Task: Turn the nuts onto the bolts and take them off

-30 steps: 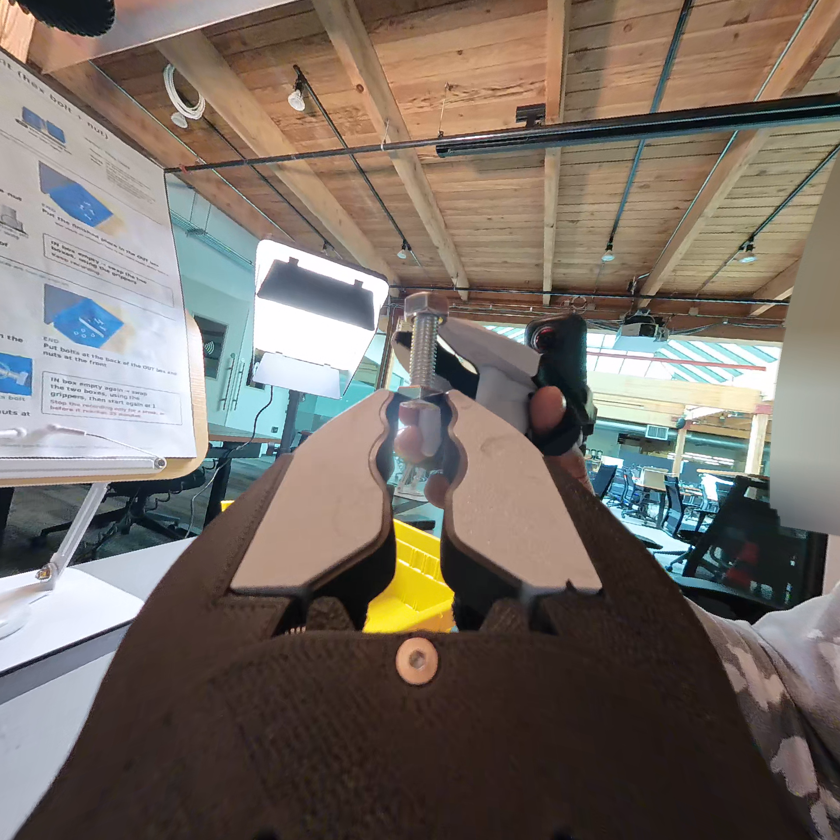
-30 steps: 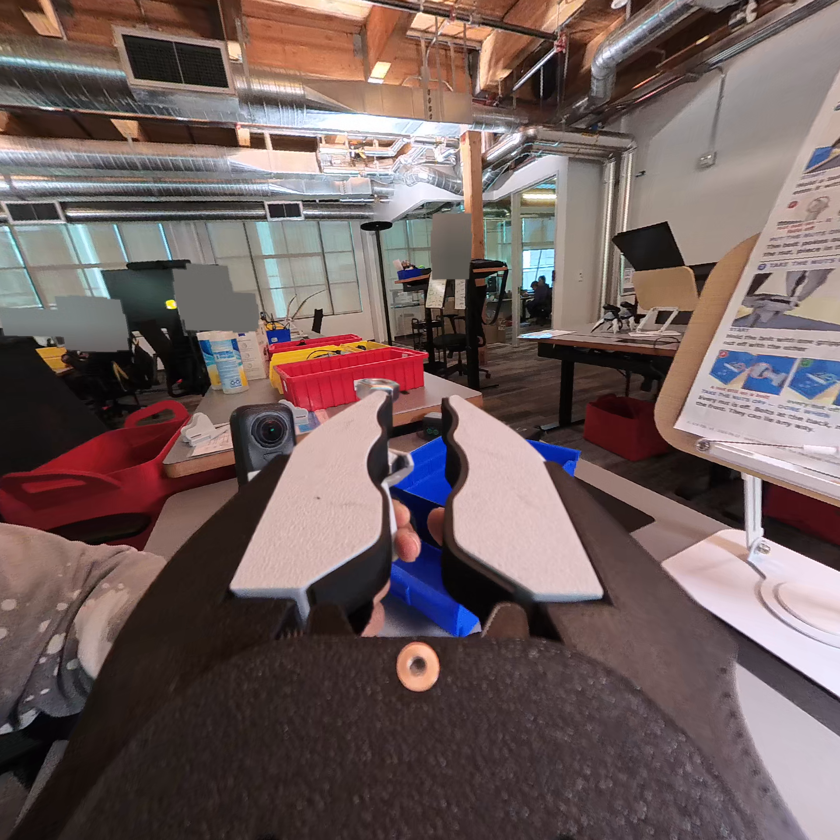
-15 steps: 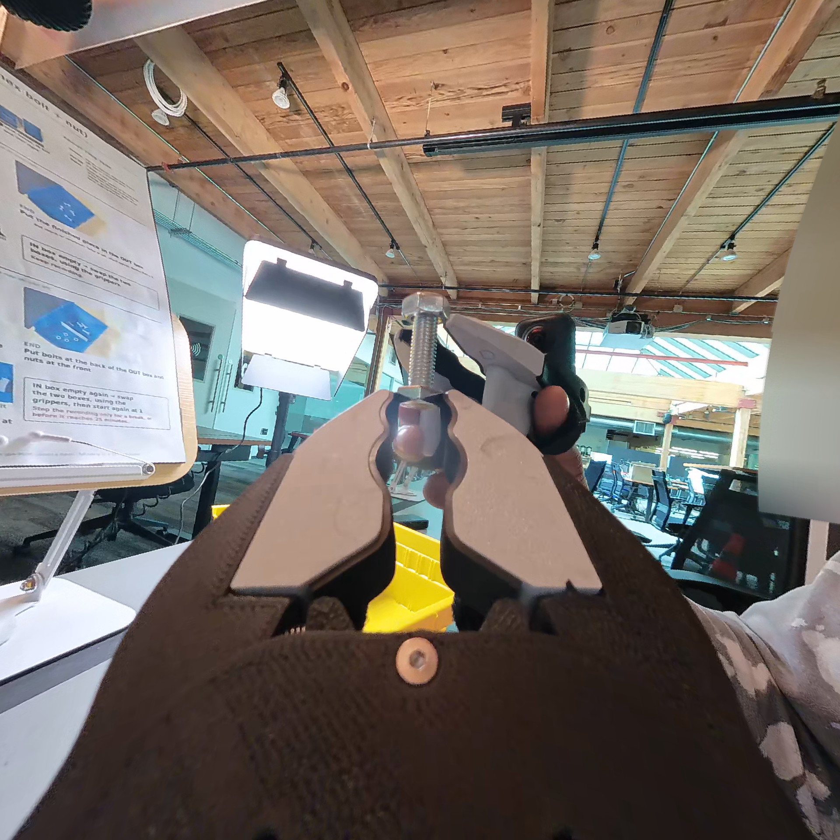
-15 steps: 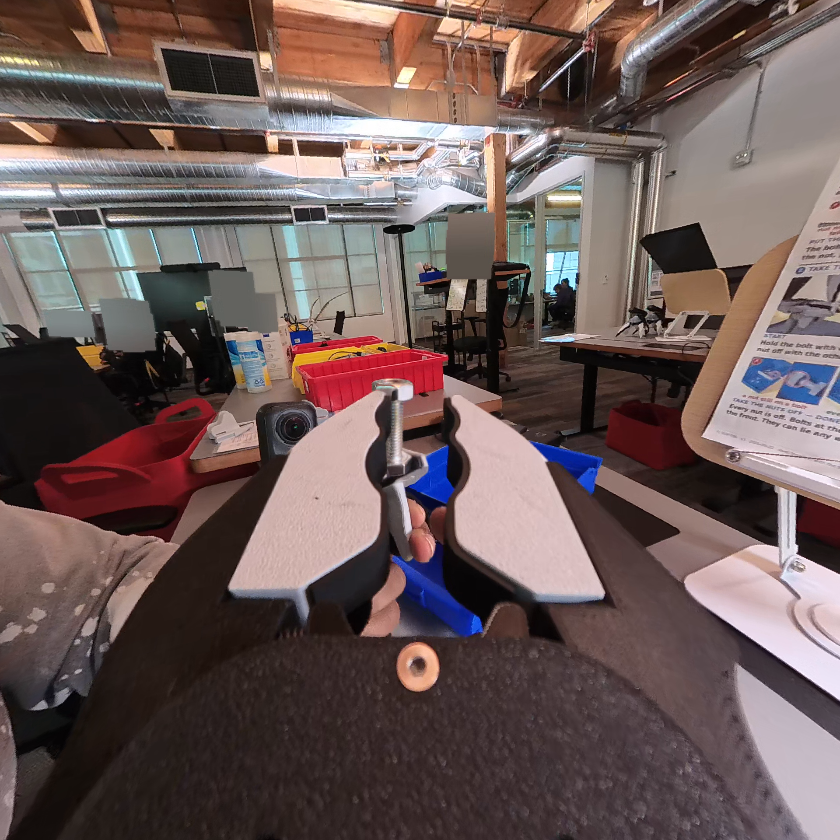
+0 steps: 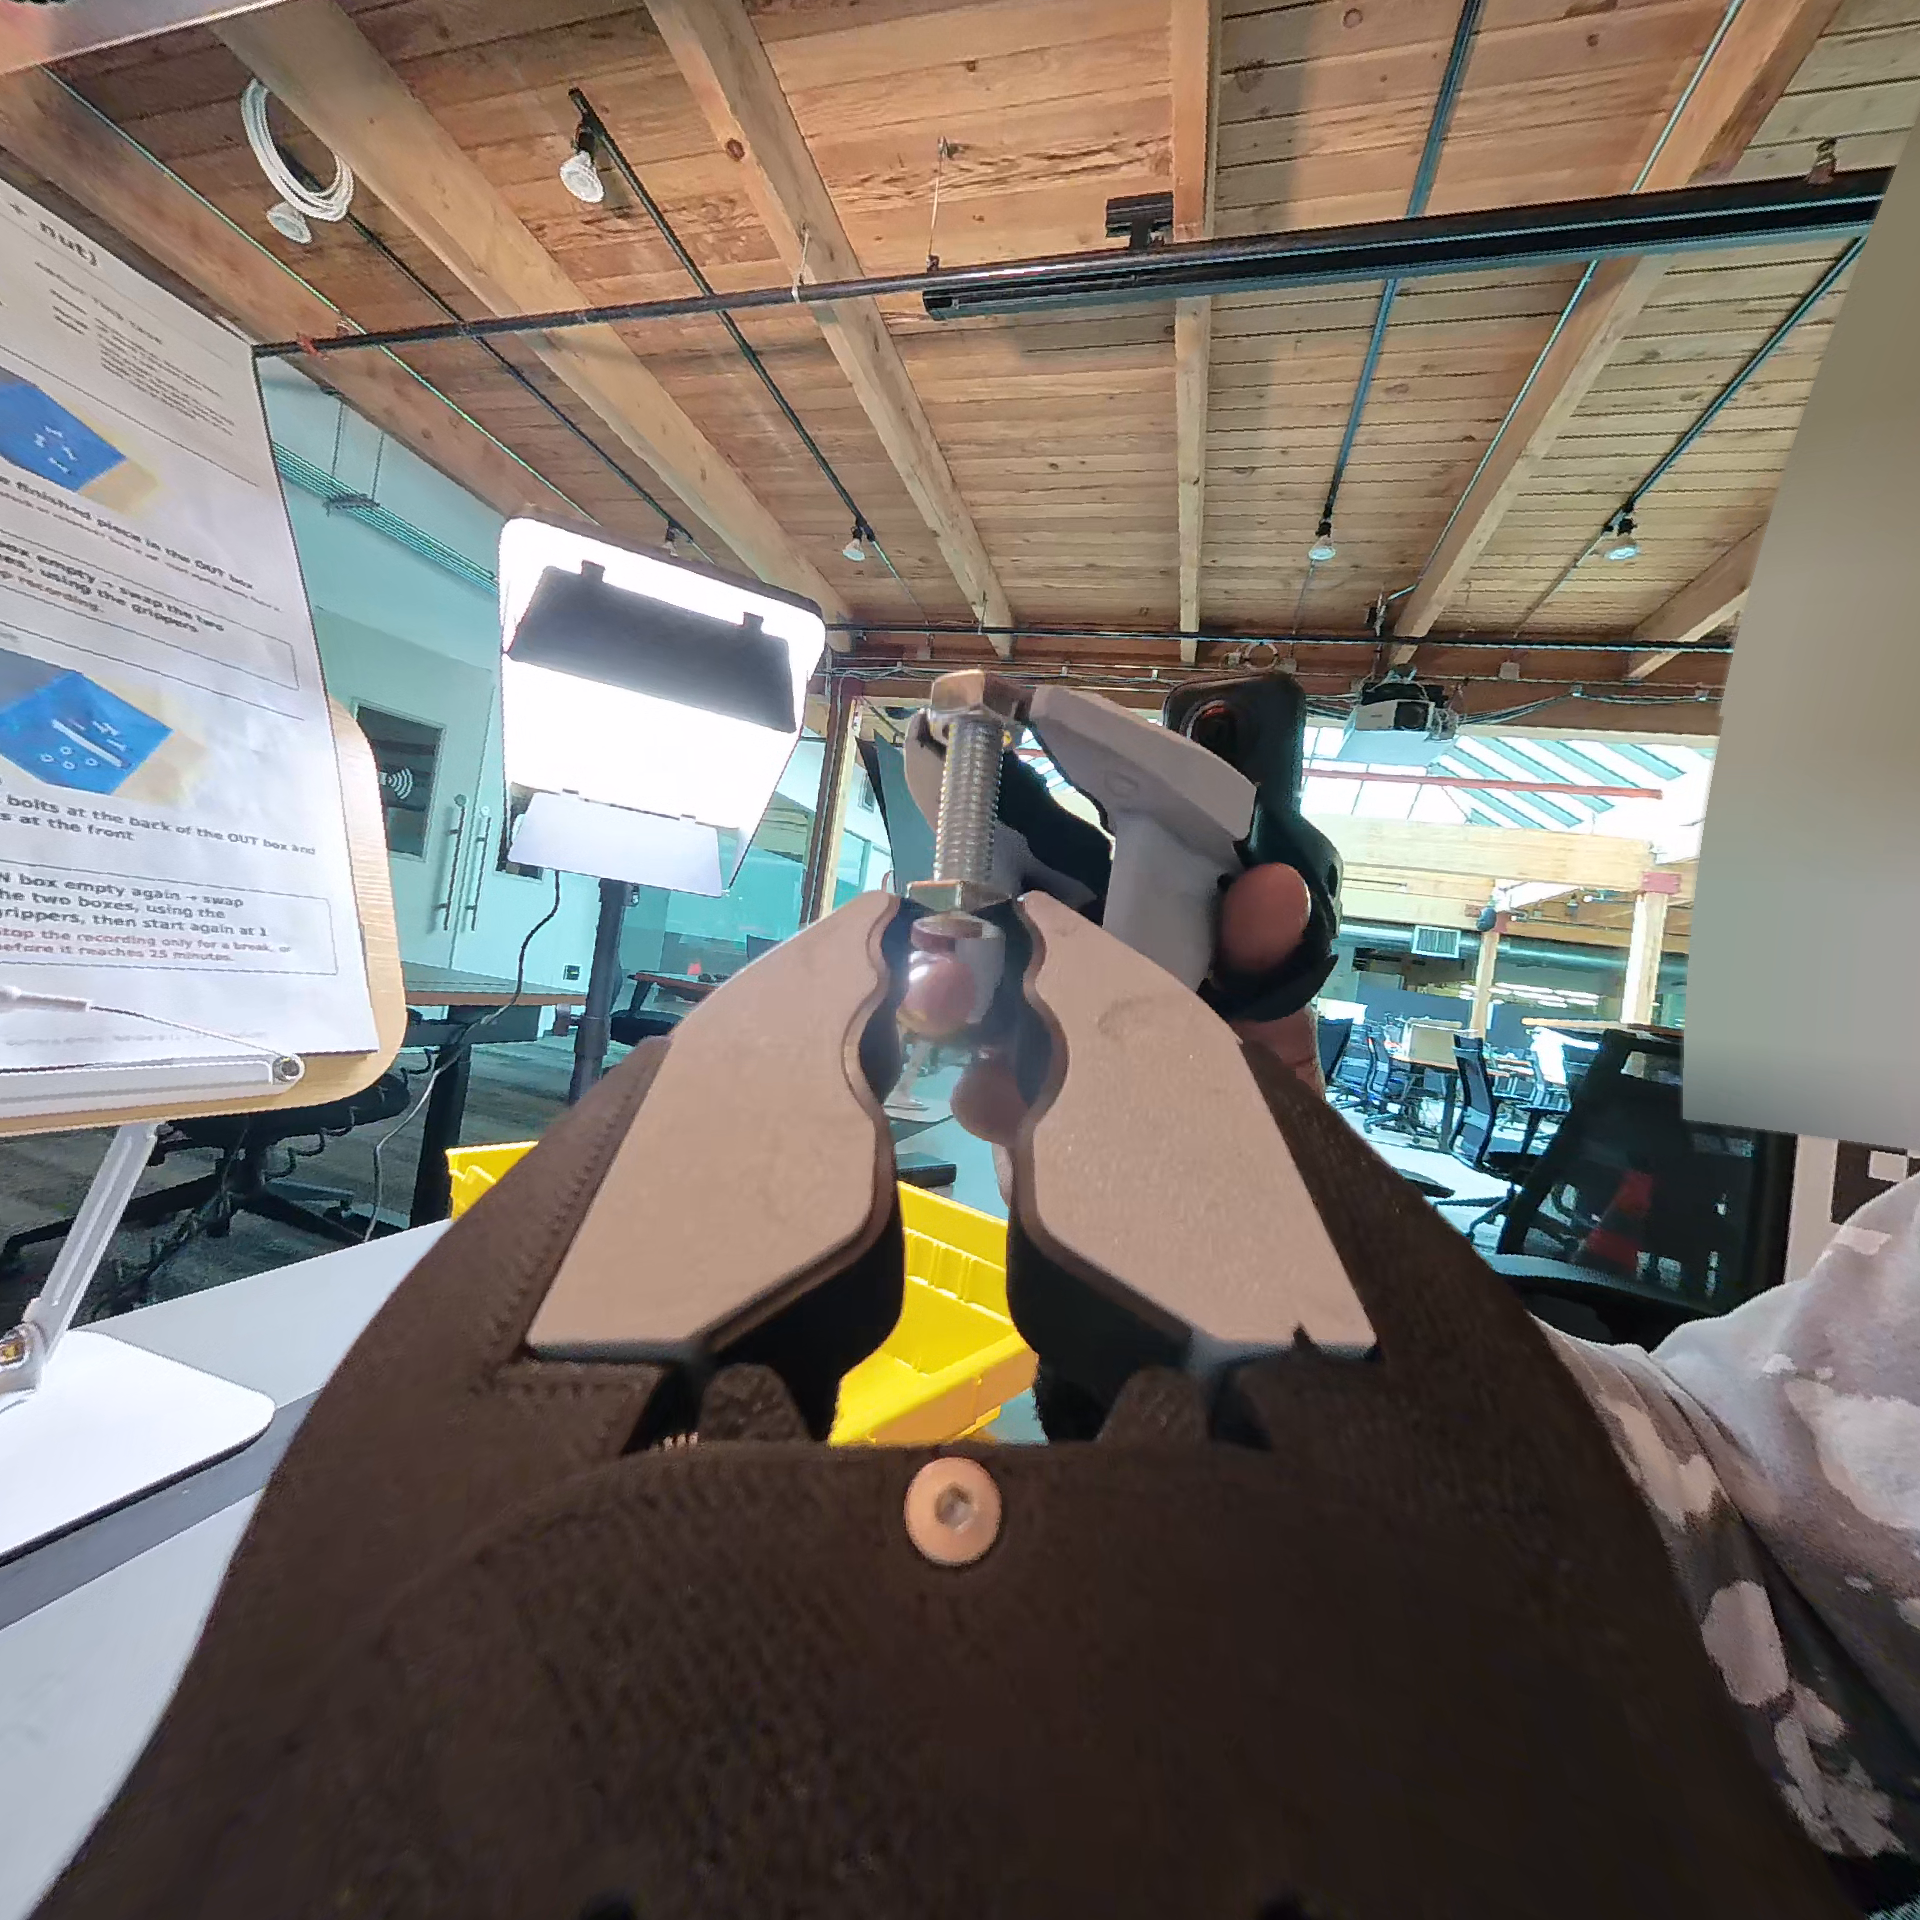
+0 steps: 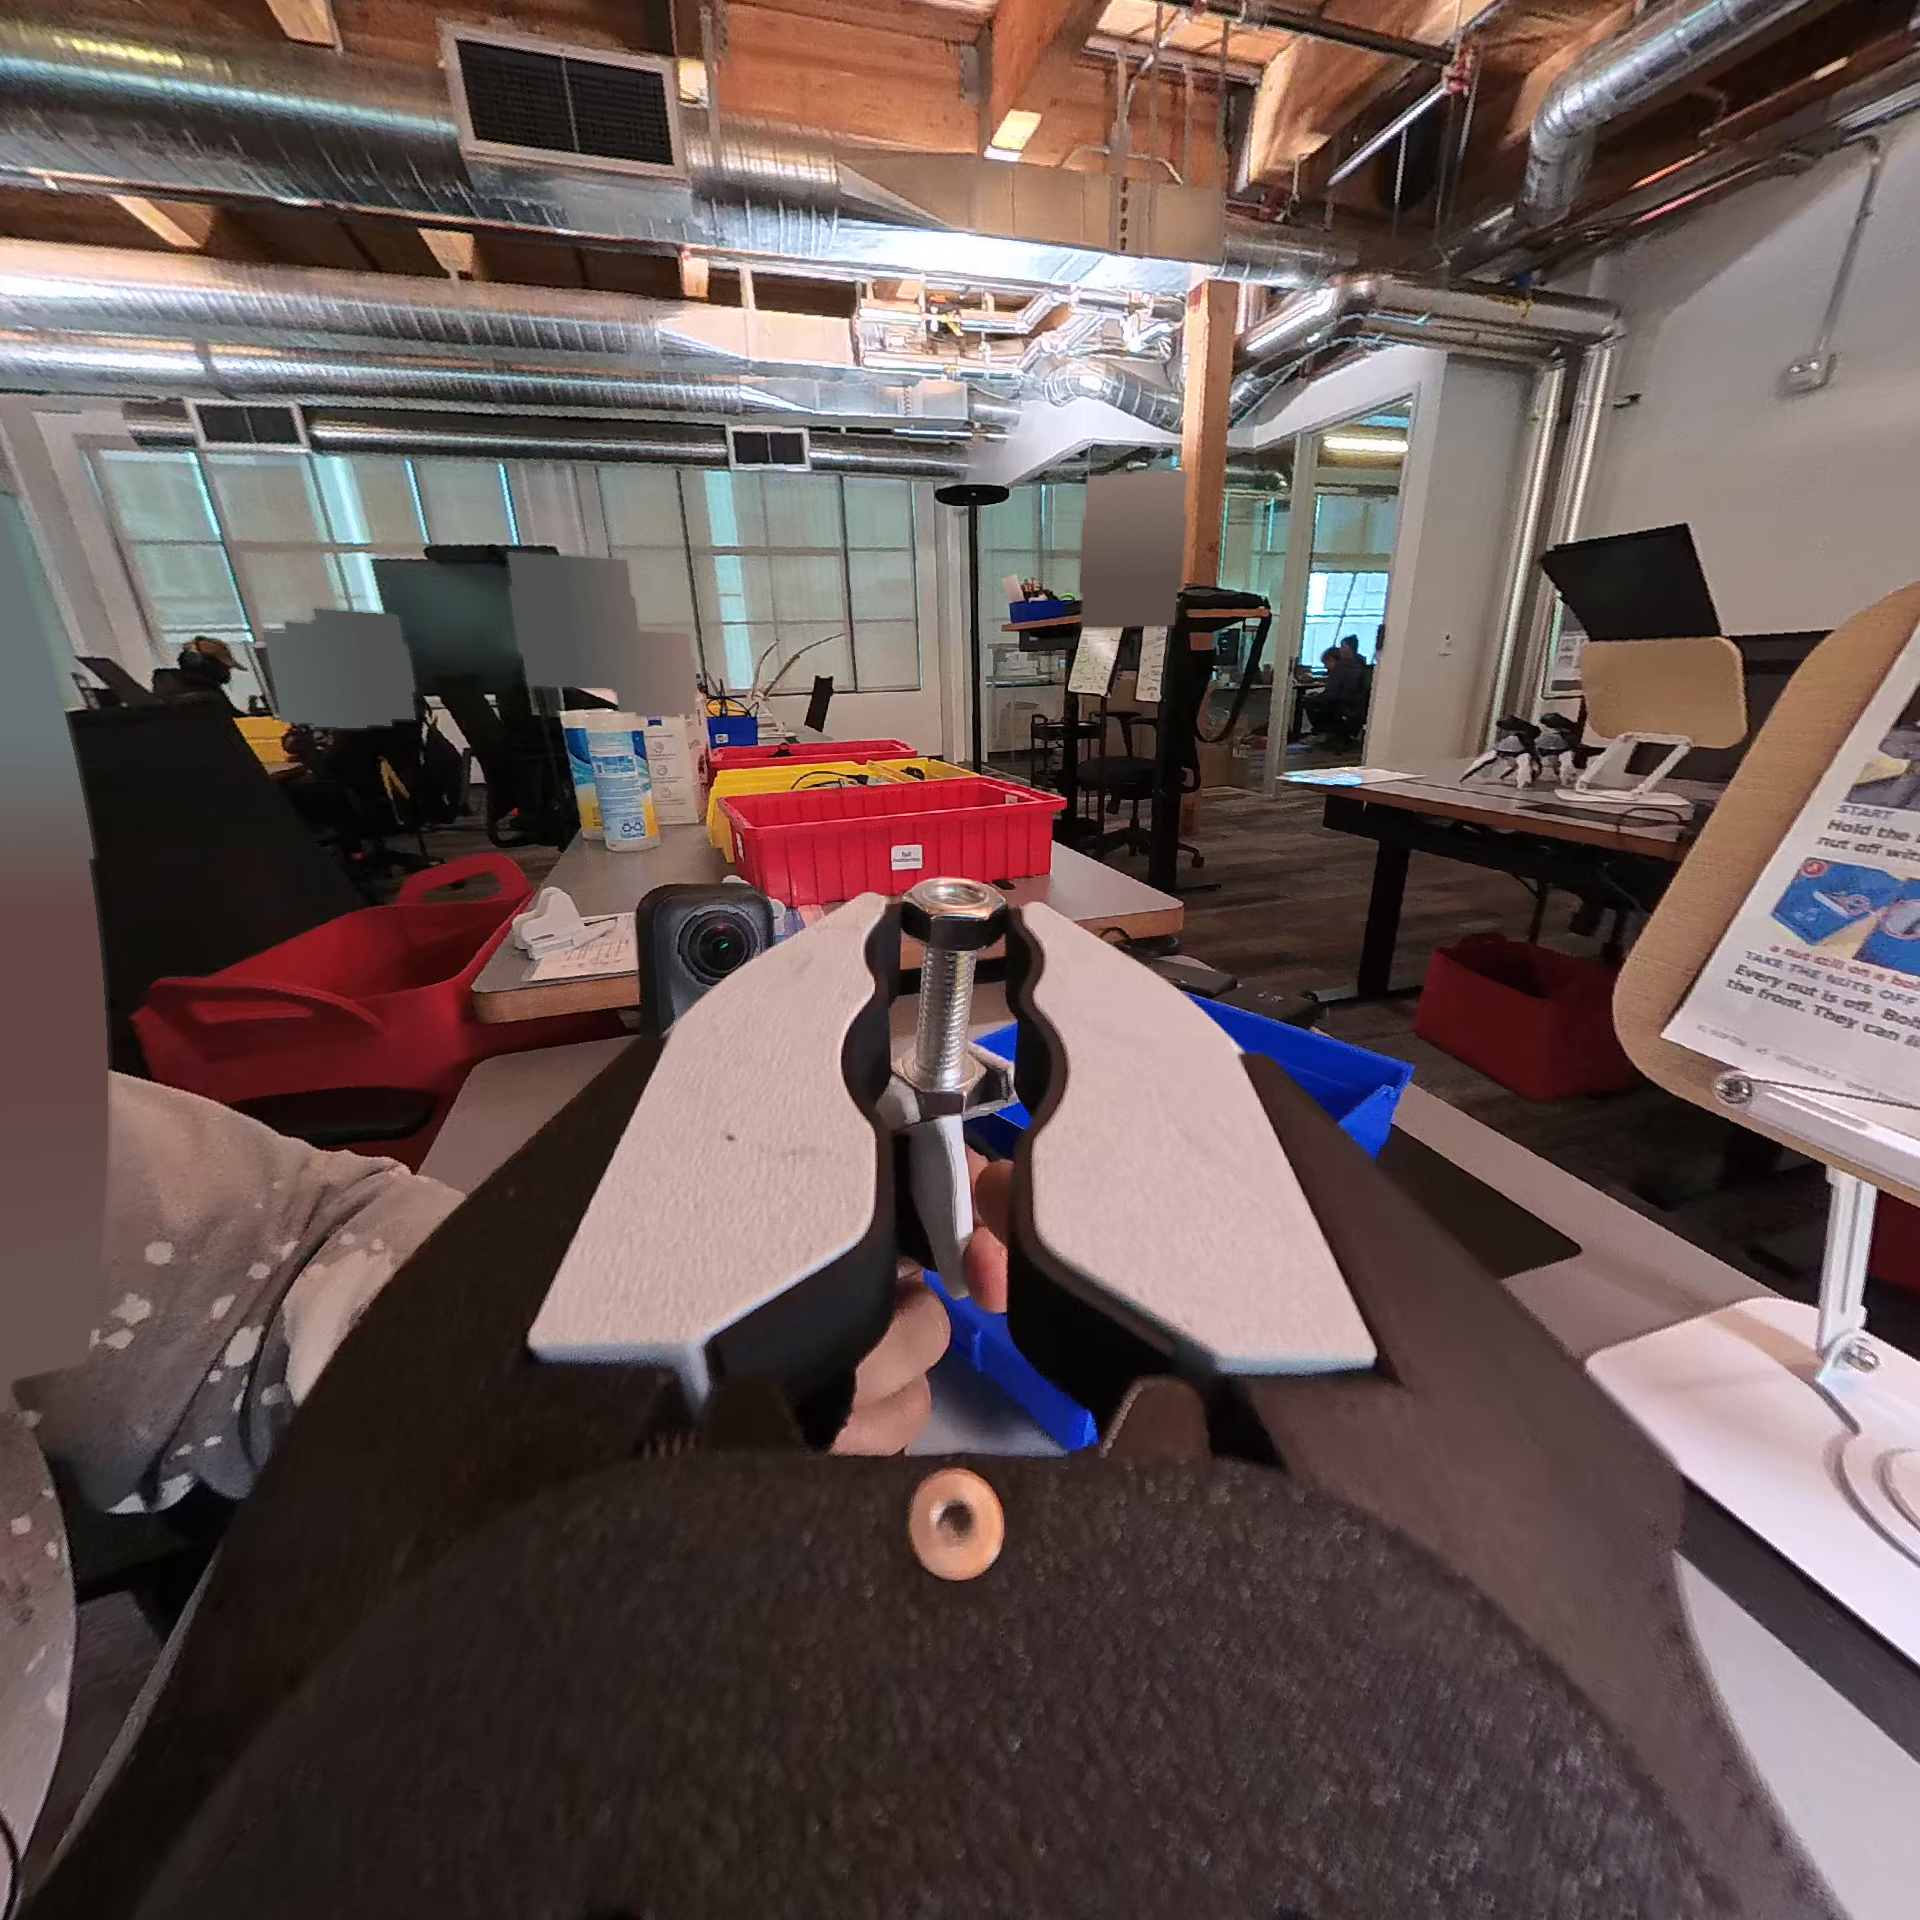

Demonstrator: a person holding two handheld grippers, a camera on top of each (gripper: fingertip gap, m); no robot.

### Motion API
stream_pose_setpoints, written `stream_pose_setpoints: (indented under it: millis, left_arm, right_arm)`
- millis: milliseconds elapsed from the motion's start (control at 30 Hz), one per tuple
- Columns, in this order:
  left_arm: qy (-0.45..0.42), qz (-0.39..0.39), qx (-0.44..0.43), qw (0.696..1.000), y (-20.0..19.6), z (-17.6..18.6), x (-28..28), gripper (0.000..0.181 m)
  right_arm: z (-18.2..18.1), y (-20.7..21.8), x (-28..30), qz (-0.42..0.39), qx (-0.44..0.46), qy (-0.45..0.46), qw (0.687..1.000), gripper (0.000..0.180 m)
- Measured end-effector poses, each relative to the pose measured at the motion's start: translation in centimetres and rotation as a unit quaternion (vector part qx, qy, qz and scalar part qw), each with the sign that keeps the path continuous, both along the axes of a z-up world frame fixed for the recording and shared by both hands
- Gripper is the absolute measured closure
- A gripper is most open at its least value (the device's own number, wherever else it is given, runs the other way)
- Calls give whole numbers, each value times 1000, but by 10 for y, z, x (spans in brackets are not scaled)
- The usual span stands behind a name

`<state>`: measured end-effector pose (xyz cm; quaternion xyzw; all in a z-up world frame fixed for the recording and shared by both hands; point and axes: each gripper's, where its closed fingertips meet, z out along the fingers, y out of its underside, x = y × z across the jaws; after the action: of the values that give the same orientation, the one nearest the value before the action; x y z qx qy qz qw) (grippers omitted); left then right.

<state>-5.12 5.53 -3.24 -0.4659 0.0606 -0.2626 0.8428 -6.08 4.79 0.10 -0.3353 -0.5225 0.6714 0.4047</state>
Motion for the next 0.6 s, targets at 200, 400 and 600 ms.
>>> stream_pose_setpoints:
  millis: [200,400,600]
  left_arm:
    - [-5,-48,-2,999,-1,-1,10,163]
    - [-9,-71,-7,997,-1,-3,12,163]
    - [-2,-22,-19,1000,2,-3,-7,163]
  right_arm:
    - [4,0,14,57,10,32,998,161]
    - [12,31,26,37,-1,47,998,161]
    - [-64,148,11,-181,83,-157,967,161]
